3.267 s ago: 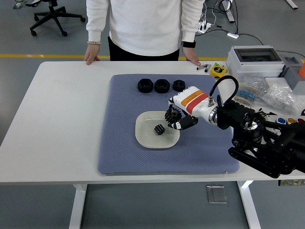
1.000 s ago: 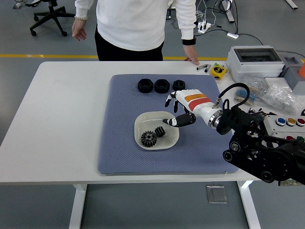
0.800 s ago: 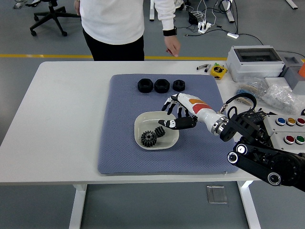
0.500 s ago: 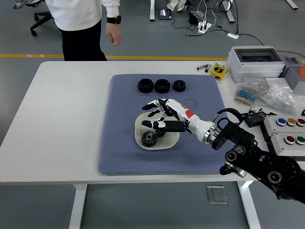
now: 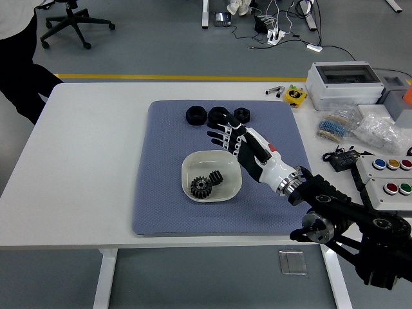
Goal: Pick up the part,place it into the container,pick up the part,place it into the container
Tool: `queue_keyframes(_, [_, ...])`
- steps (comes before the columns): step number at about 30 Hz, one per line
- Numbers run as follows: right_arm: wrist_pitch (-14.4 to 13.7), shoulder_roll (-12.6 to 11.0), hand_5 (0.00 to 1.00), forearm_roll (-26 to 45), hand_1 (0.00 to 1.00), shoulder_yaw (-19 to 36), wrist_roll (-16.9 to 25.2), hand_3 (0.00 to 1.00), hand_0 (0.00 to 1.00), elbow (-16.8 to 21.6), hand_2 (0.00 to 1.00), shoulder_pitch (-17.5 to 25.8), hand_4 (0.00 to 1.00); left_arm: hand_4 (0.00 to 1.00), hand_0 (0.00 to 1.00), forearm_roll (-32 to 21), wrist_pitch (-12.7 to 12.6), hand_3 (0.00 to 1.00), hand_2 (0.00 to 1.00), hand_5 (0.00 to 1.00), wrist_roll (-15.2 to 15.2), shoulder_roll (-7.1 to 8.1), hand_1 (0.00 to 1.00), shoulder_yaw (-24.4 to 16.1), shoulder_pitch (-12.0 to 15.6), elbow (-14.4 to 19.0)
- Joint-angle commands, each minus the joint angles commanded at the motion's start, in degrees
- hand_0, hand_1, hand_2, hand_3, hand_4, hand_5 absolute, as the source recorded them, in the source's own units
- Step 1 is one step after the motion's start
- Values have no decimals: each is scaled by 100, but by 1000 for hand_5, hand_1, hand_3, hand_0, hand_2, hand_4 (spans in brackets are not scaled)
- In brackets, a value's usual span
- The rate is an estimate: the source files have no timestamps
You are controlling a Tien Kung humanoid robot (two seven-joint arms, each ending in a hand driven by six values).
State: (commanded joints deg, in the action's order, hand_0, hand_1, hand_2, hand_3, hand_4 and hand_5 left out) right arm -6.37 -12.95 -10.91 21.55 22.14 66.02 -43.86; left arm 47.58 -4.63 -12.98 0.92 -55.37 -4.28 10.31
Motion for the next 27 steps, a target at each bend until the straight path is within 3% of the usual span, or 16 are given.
queue_keyframes(2, [-55, -14, 912, 397, 847, 11, 101, 895, 888, 22, 856, 18, 998, 497, 832, 4, 1, 581, 805, 763, 1, -3, 766, 3, -6, 0])
queue_keyframes(6, [-641, -75, 912, 1366, 847, 129, 641, 895, 888, 93, 856, 67, 998, 497, 832, 47, -12, 581, 805, 763, 2, -27, 766, -31, -58, 0])
queue_keyframes(8, [-673, -87, 930, 1850, 827, 206, 623, 870, 877, 20, 829, 86, 998, 495, 830, 112, -14, 579, 804, 767, -7, -37, 765, -57, -98, 0])
queue_keyframes(11, [-549, -128, 930, 2463, 827, 302, 525, 870, 877, -24, 829, 133, 998, 495, 830, 54, -21, 579, 804, 767, -3, -46, 765, 6, -140, 0])
queue_keyframes(19, [49, -157, 941, 2929, 847, 371, 520, 880, 904, -211, 840, 150, 998, 492, 830, 52, -14, 578, 802, 774, -15, -88, 764, 45, -170, 0])
queue_keyframes(20, [101, -166, 958, 2929, 892, 393, 526, 904, 998, -214, 876, 152, 998, 490, 829, 55, -15, 576, 802, 778, -14, -92, 764, 43, -167, 0])
queue_keyframes(21, [149, -182, 958, 2926, 892, 422, 518, 904, 998, -208, 876, 156, 998, 490, 829, 56, -15, 576, 802, 778, -12, -92, 764, 46, -167, 0])
queue_keyframes(27, [114, -319, 958, 2792, 864, 630, 263, 900, 998, -75, 866, 218, 998, 488, 829, 36, -20, 576, 801, 784, 12, -88, 762, 62, -178, 0])
